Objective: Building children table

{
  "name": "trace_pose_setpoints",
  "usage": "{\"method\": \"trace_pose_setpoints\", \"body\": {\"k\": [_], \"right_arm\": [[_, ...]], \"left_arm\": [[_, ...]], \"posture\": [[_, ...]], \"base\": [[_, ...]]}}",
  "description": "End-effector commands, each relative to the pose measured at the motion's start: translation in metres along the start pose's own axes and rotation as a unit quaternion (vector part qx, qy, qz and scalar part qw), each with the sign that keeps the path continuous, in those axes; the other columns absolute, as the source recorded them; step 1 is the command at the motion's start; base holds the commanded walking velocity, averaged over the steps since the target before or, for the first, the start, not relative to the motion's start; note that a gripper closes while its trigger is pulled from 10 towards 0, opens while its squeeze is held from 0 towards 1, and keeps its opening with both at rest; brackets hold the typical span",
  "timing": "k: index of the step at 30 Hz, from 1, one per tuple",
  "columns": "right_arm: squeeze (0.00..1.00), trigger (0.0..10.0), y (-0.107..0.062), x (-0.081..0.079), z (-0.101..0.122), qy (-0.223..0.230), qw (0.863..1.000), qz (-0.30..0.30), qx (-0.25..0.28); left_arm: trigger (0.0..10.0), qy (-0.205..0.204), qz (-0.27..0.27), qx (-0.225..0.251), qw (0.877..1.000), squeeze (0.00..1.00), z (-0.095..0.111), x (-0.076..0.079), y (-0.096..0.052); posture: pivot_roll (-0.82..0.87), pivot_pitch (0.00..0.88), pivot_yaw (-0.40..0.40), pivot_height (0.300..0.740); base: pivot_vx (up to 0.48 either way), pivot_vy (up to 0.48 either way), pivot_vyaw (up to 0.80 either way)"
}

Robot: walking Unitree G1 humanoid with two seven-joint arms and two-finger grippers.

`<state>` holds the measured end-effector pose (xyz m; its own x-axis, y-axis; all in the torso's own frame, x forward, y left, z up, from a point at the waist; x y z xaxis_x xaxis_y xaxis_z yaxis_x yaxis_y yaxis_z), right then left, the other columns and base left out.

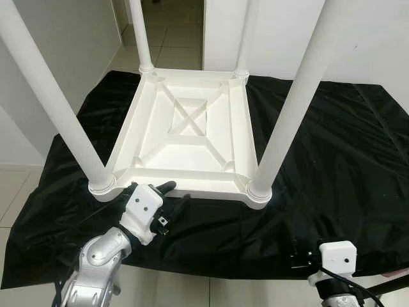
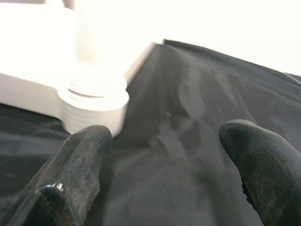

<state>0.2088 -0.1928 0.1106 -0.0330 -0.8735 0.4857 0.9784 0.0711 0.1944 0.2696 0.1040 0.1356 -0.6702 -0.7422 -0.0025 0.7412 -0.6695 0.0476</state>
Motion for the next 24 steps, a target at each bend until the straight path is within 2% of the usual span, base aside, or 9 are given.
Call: {"method": "trace_pose_setpoints", "body": {"k": [1,3,7,11,14,17,21,24], "right_arm": [[0.00,10.0,0.003,-0.001,0.005,0.007,1.000,0.010,0.013],[0.00,10.0,0.014,-0.004,0.016,0.010,0.999,0.024,0.036],[0.00,10.0,0.025,-0.011,0.027,0.024,0.997,0.050,0.062],[0.00,10.0,0.031,-0.013,0.031,0.031,0.995,0.060,0.071],[0.00,10.0,0.042,-0.019,0.041,0.058,0.991,0.078,0.088],[0.00,10.0,0.044,-0.019,0.043,0.060,0.991,0.077,0.089],[0.00,10.0,0.058,-0.020,0.048,0.103,0.989,0.056,0.086],[0.00,10.0,0.059,-0.020,0.049,0.104,0.989,0.054,0.087]], "left_arm": [[10.0,-0.001,-0.016,-0.007,1.000,0.00,-0.002,0.005,-0.001],[10.0,0.001,-0.028,-0.010,1.000,0.00,-0.001,0.007,-0.001],[10.0,0.002,-0.040,-0.010,0.999,0.00,0.002,0.009,-0.001],[10.0,0.000,-0.047,-0.009,0.999,0.00,0.004,0.010,-0.001],[10.0,-0.011,-0.054,-0.005,0.998,0.00,0.009,0.012,-0.001],[10.0,-0.013,-0.054,-0.003,0.998,0.00,0.010,0.012,-0.001],[10.0,-0.027,-0.047,0.008,0.998,0.00,0.017,0.014,0.004],[10.0,-0.029,-0.047,0.010,0.998,0.00,0.018,0.014,0.005]], "posture": [[-0.07,0.059,0.038,0.740],[-0.07,0.058,0.041,0.740],[-0.07,0.054,0.043,0.740],[-0.07,0.051,0.042,0.740],[-0.06,0.047,0.038,0.740],[-0.06,0.047,0.038,0.740],[-0.06,0.042,0.029,0.740],[-0.05,0.039,0.021,0.740]], "base": [[0.000,0.000,0.00],[0.000,0.000,0.00],[0.000,0.000,0.00],[0.000,0.000,0.00],[0.000,0.000,0.00],[0.000,0.000,0.00],[0.000,0.000,0.00],[0.000,0.000,0.00]]}}
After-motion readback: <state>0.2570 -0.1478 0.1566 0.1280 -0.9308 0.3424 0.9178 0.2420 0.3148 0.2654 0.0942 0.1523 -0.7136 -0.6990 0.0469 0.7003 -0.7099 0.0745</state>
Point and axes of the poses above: a point about 5 cm out from each wrist's last joint towards the gripper, its own y axis pointing out of the wrist towards the gripper, its own z axis along the axis of the wrist's last joint, x = y × z, the point moved 4 cm from there along y, pointing out of the wrist towards the gripper, and after that the axes turned 15 degrees about -y, right-handed, at the moved point
